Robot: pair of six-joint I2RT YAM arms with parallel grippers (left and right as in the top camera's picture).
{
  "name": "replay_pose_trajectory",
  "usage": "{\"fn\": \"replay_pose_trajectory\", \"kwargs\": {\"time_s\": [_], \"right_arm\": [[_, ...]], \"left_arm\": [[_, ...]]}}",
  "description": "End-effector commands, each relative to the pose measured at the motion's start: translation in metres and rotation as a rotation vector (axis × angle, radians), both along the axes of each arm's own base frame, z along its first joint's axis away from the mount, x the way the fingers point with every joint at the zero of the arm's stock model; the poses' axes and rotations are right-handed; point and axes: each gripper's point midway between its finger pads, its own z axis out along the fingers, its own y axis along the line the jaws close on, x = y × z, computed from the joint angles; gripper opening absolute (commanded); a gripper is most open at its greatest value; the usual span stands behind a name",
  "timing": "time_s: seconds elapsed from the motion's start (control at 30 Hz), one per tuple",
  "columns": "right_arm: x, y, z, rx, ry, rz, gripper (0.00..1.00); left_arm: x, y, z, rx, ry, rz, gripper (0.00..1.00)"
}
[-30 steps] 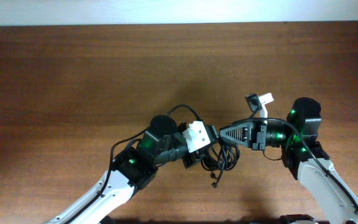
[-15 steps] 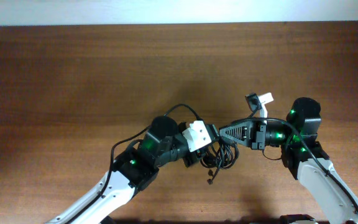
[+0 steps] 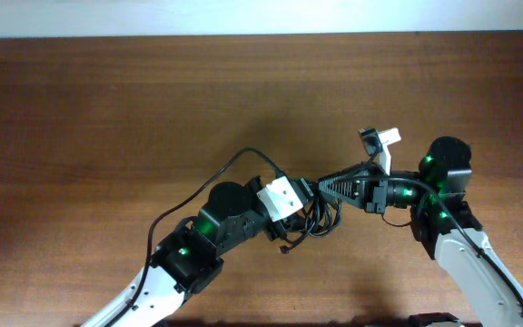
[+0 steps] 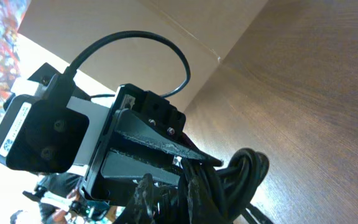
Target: Untangle cables
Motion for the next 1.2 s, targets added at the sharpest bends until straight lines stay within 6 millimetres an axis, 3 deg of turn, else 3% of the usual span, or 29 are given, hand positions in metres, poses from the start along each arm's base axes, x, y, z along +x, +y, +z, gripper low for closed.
{"fn": "replay_pose_trajectory", "kwargs": {"time_s": [0.0, 0.23, 0.77, 0.93, 0.97, 1.07, 1.17], "right_arm": [[-0.026, 0.000, -0.010, 0.032, 0.087, 0.108, 0.09], [-0.026, 0.000, -0.010, 0.032, 0.087, 0.108, 0.09], [-0.022, 0.000, -0.012, 0.024, 0.089, 0.085, 0.04], [-0.008, -0.001, -0.018, -0.002, 0.093, 0.002, 0.04], [-0.005, -0.001, -0.020, -0.008, 0.095, -0.016, 0.04], [0.014, -0.008, -0.049, -0.087, 0.248, -0.182, 0.04], [0.016, -0.010, -0.058, -0.118, 0.257, -0.214, 0.04]], "left_arm": [[0.046, 0.051, 0.076, -0.129, -0.206, 0.338, 0.00], [0.047, 0.051, 0.098, -0.195, -0.266, 0.339, 0.00], [0.045, 0.050, 0.116, -0.266, -0.298, 0.335, 0.00], [0.022, 0.022, 0.114, -0.289, -0.261, 0.126, 0.00], [0.022, 0.022, 0.114, -0.291, -0.259, 0.127, 0.00], [0.022, 0.022, 0.112, -0.286, -0.253, 0.127, 0.00], [0.023, 0.022, 0.102, -0.257, -0.222, 0.129, 0.00]]}}
